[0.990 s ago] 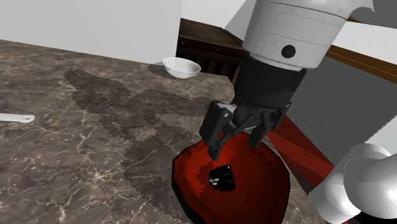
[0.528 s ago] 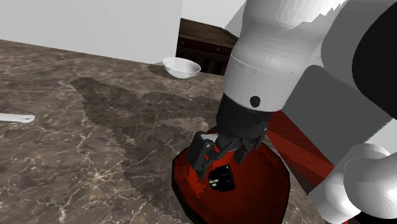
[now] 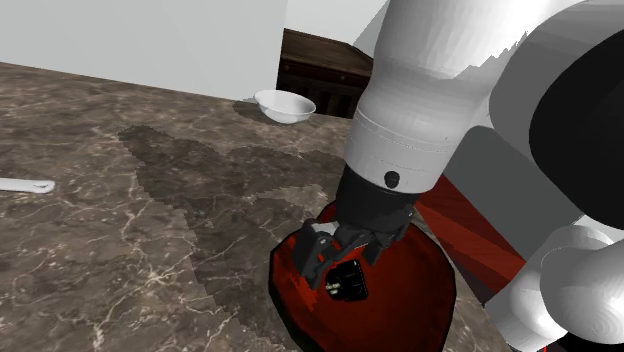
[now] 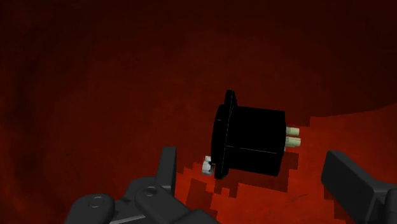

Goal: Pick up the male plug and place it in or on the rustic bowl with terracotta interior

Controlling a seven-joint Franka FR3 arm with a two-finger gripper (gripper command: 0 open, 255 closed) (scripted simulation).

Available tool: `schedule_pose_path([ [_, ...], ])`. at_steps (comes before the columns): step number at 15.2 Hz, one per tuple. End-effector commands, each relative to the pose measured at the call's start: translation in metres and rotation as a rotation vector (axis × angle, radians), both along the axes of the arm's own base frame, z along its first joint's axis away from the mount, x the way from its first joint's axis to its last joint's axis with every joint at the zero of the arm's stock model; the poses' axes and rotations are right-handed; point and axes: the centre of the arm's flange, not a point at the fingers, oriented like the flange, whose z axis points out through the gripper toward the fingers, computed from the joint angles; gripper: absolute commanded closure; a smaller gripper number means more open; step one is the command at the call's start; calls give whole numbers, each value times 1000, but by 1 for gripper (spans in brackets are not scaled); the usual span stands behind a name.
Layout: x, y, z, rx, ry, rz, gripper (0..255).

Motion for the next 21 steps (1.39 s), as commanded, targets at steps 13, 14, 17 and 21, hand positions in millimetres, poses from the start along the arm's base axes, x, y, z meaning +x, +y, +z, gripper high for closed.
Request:
schedule_pose_path([
  [13,0,0,4,-3,3,0,255],
  [14,0,0,9,-3,3,0,255],
  [17,0,0,25,-3,3,0,255],
  [21,0,0,46,-3,3,0,255],
])
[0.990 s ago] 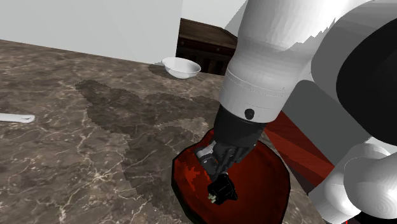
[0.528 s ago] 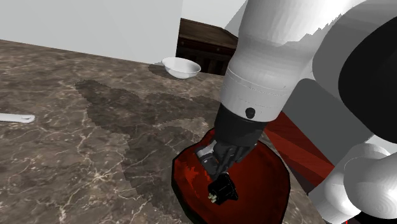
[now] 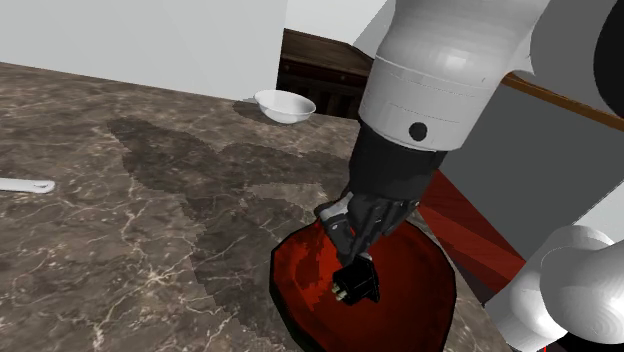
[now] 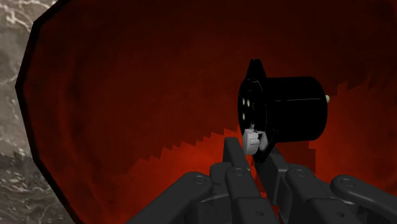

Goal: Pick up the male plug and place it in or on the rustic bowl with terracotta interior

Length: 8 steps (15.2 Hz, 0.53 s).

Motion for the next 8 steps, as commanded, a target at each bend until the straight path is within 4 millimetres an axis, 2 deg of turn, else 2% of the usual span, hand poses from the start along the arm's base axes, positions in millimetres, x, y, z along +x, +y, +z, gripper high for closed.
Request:
schedule_pose_path([
  [1,0,1,11,0,0,0,255],
  [8,0,1,48,0,0,0,255],
])
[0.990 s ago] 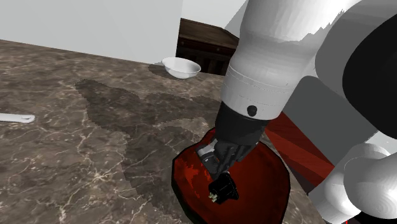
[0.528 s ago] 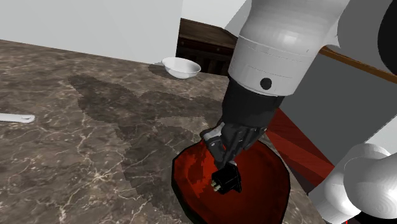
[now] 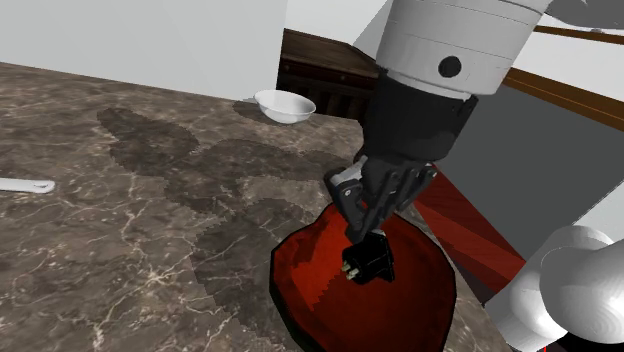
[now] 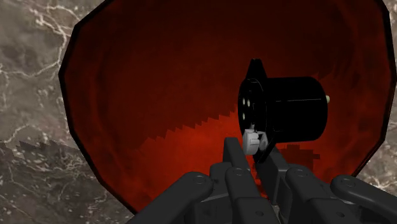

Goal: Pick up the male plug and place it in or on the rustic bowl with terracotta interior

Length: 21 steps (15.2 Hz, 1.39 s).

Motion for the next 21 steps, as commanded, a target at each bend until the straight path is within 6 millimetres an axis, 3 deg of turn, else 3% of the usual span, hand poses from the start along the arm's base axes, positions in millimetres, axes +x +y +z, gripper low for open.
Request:
schedule_pose_path([
  [1,0,0,12,0,0,0,255],
  [12,0,0,69,0,0,0,255],
  [14,-18,-10,78,0,0,0,255],
  [21,-18,-10,41,0,0,0,255],
])
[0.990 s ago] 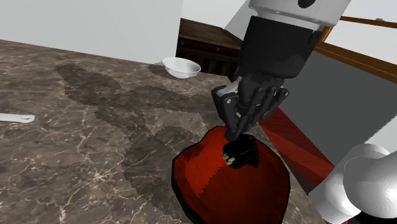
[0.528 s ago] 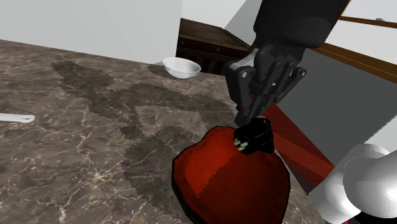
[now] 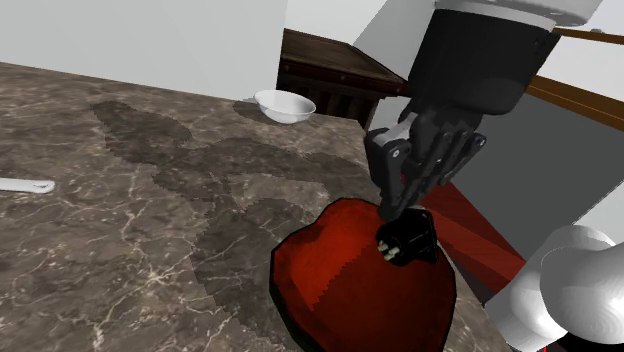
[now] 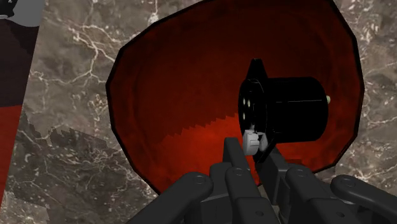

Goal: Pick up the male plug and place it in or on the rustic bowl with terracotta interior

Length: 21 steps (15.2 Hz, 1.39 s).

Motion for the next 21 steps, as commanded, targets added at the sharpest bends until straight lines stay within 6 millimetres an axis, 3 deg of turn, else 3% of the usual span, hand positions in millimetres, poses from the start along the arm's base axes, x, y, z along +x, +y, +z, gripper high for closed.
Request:
schedule_pose_path([
  [1,0,1,-11,0,0,0,255],
  [8,0,1,-47,0,0,0,255],
  [16,0,1,-47,0,0,0,255],
  [17,0,1,-47,0,0,0,0],
  [21,0,1,-47,0,0,0,0],
])
